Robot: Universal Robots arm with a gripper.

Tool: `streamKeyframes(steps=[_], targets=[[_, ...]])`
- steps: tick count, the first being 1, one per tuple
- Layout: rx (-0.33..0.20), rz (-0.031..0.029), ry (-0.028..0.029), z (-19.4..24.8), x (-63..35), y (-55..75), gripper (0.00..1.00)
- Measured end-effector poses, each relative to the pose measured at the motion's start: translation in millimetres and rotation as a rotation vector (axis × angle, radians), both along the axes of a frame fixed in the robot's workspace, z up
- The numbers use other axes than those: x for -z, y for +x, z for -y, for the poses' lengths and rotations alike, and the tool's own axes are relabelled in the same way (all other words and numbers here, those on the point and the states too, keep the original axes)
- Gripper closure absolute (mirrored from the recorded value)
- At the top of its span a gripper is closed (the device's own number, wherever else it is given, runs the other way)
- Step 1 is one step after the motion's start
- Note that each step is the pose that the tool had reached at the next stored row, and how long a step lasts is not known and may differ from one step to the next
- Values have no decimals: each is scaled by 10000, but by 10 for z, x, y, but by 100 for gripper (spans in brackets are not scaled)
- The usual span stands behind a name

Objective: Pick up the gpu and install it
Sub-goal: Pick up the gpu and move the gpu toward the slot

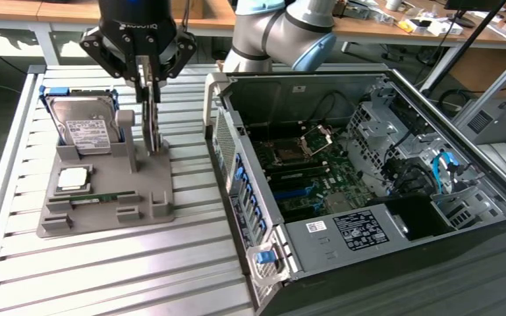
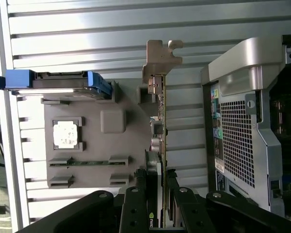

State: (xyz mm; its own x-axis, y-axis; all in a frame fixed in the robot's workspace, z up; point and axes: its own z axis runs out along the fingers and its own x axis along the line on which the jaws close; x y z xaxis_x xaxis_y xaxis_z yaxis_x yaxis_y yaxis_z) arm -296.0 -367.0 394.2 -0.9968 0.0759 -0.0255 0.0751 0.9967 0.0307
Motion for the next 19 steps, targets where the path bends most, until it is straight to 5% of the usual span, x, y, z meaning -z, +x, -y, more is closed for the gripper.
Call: streamKeyframes(steps=[19], targets=[[0, 0, 0, 0, -133, 0, 73]])
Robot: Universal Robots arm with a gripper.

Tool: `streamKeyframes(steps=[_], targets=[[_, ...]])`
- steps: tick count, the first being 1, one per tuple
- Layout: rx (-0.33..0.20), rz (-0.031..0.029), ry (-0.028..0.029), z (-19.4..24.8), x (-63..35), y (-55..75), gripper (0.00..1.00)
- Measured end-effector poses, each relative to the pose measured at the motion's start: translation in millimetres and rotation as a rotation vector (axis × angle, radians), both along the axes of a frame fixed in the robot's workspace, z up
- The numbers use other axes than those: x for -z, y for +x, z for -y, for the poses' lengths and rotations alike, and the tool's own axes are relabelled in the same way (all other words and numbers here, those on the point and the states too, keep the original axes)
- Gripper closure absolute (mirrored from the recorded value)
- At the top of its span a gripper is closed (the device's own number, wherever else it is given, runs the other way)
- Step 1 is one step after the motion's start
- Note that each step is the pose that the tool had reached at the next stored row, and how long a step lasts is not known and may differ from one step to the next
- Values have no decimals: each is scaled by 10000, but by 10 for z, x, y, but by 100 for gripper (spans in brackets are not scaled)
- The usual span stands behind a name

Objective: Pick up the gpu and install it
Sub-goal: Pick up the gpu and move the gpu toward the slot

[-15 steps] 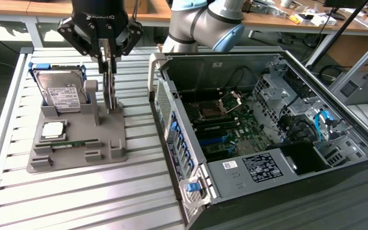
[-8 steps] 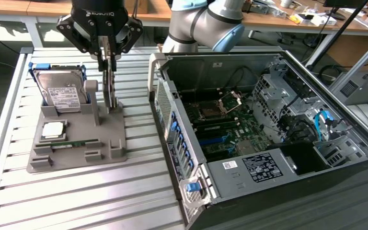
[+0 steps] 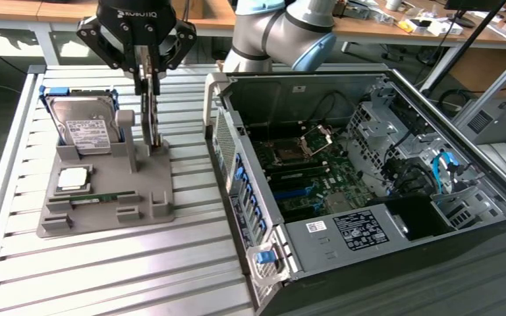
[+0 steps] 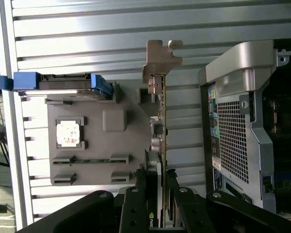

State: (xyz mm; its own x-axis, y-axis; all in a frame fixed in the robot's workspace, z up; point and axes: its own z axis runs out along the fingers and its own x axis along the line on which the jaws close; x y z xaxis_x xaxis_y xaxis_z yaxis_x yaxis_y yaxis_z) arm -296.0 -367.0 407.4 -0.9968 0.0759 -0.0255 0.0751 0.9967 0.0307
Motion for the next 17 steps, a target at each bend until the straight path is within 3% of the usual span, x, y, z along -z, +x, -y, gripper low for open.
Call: streamKeyframes(steps=[17], targets=[[0, 0, 0, 0, -103, 1, 73]])
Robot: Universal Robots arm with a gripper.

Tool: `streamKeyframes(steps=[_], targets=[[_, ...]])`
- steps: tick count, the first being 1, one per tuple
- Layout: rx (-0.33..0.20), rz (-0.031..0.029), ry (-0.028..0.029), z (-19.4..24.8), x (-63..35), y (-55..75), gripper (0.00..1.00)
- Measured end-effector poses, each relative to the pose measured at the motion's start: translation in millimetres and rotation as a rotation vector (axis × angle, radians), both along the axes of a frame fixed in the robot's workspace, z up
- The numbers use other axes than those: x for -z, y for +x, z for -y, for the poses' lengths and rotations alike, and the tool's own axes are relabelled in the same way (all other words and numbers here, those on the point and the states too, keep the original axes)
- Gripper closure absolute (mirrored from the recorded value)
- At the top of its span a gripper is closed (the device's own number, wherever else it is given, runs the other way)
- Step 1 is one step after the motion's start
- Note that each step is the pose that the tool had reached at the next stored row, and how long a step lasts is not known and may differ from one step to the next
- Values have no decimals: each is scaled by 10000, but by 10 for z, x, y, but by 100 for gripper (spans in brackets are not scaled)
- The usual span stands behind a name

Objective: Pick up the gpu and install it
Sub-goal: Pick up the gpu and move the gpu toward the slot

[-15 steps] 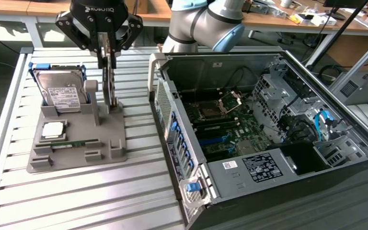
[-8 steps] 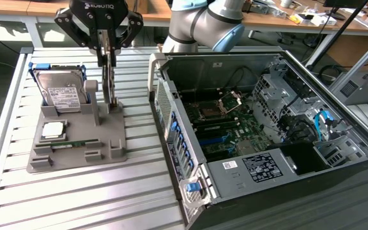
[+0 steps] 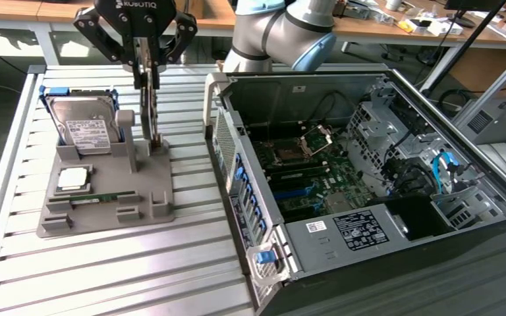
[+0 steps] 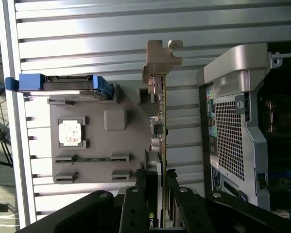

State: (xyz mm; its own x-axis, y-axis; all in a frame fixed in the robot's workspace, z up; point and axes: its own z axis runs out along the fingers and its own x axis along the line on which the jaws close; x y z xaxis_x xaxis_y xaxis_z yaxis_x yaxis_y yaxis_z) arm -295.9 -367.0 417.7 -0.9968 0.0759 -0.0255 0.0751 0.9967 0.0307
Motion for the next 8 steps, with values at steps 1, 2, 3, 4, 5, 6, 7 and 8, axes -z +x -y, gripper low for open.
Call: streamKeyframes(steps=[1, 2, 3, 4, 5, 6, 7, 8], targets=[[1, 0, 0, 0, -3, 0, 73], [0, 0, 0, 0, -8, 0, 73], [0, -1, 0, 0, -15, 1, 73], [0, 0, 0, 0, -21, 0, 73], [0, 0, 0, 0, -29, 0, 73], [0, 0, 0, 0, -35, 0, 73], [0, 0, 0, 0, -40, 0, 73], [0, 0, 0, 0, -45, 0, 73]])
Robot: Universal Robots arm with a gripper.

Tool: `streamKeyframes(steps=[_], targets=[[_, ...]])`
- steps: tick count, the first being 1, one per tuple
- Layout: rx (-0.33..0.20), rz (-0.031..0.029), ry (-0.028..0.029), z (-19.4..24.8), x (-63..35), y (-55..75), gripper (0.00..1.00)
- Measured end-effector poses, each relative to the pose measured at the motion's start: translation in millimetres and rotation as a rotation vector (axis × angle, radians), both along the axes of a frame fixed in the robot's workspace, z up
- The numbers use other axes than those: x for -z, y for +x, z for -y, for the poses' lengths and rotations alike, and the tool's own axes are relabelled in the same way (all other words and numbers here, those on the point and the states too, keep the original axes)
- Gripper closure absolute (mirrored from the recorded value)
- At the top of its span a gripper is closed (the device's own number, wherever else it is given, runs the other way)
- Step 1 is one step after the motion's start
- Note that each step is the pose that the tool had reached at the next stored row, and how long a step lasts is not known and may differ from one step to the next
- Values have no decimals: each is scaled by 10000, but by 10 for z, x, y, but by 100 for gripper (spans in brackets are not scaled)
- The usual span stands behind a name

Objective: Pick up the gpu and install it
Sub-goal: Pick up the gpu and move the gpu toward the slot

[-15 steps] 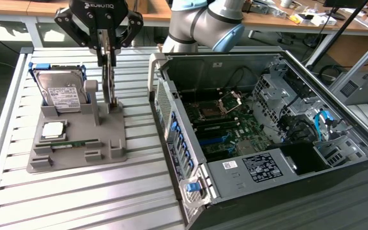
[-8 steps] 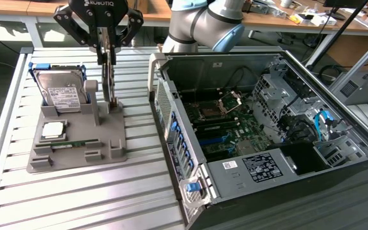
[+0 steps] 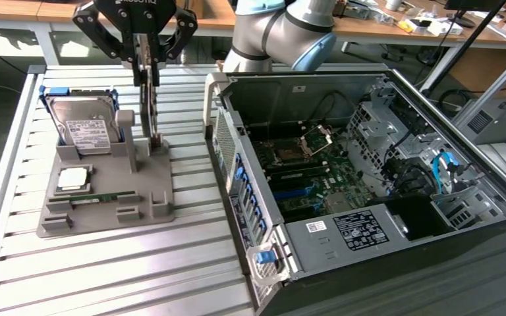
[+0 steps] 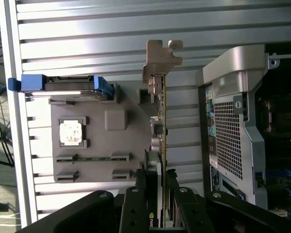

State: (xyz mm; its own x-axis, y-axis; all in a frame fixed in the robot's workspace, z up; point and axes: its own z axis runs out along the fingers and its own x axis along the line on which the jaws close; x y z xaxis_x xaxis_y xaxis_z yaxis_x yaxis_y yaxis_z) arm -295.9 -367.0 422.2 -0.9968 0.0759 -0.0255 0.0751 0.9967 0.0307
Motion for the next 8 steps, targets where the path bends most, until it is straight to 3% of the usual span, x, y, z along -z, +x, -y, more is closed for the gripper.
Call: streamKeyframes(steps=[8], targets=[[0, 0, 0, 0, -36, 0, 73]])
